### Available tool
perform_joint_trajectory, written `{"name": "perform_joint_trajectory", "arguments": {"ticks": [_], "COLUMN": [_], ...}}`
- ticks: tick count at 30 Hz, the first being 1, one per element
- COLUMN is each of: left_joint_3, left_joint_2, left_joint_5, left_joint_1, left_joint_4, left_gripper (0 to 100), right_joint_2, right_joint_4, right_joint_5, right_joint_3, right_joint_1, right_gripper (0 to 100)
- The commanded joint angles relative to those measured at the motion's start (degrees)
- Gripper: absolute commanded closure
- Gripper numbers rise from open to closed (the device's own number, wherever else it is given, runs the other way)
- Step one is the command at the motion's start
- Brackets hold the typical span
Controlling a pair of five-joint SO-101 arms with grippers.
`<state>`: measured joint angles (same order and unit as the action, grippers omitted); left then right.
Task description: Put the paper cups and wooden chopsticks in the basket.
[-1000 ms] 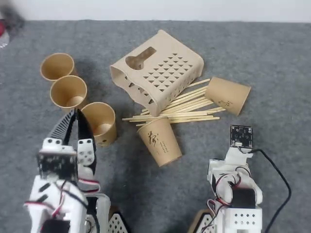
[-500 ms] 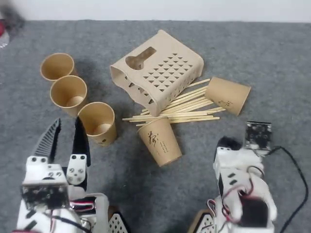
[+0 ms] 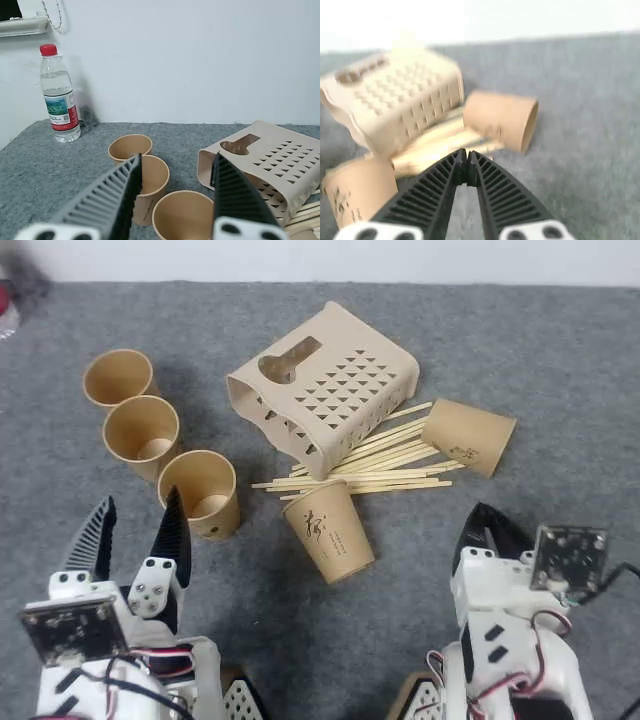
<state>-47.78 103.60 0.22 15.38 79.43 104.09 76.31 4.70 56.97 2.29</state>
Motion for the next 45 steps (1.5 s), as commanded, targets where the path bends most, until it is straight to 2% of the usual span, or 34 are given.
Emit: {"name": "perform_joint_trajectory", "arguments": {"ticks": [1, 8, 11, 13, 16, 18, 24, 27, 30, 32, 36, 40, 45], "left_joint_3": [1.5, 1.0, 1.5, 2.6, 7.8, 13.6, 28.5, 27.0, 22.1, 17.3, 8.6, 3.8, -1.8], "left_joint_2": [0.9, 0.2, -5.6, -12.6, -26.3, -34.7, -48.7, -49.5, -48.5, -47.6, -43.8, -37.8, -32.0], "left_joint_5": [0.5, 1.0, 2.2, 2.2, 5.3, 7.1, 8.4, 8.2, 8.0, 8.0, 8.4, 11.7, 13.9], "left_joint_1": [0.4, 0.6, 0.6, 0.6, 0.6, 0.6, 0.6, 0.6, 0.7, 1.2, 6.8, 10.0, 13.2], "left_joint_4": [-0.3, 0.3, -0.2, -1.3, -2.5, -1.1, 7.9, 9.0, 6.6, 2.3, -5.5, -7.0, -10.7], "left_gripper": [78, 78, 78, 78, 78, 78, 78, 78, 78, 78, 78, 78, 78], "right_joint_2": [-0.4, -0.3, -0.3, -0.2, -0.1, -0.1, -0.6, -1.7, -8.3, -16.5, -37.4, -59.1, -84.0], "right_joint_4": [-3.2, -5.5, -6.5, -7.3, -9.5, -11.5, -12.7, -12.8, -13.0, -13.1, -10.7, -5.1, 3.6], "right_joint_5": [0.3, 0.2, -1.9, -11.6, -30.2, -36.0, -33.8, -33.8, -33.9, -33.7, -33.4, -28.9, -30.1], "right_joint_3": [-3.6, 2.3, 2.0, 2.0, 2.2, 2.2, 2.0, 1.8, -1.2, -6.6, -23.1, -45.0, -73.8], "right_joint_1": [-0.7, -1.0, -3.9, -6.1, -8.7, -8.0, -4.8, -1.6, 2.0, 2.5, 5.9, 14.1, 25.4], "right_gripper": [99.2, 99.2, 99.2, 99.2, 99.2, 99.2, 99.0, 90.8, 82.7, 84.2, 87.2, 87.2, 87.2]}}
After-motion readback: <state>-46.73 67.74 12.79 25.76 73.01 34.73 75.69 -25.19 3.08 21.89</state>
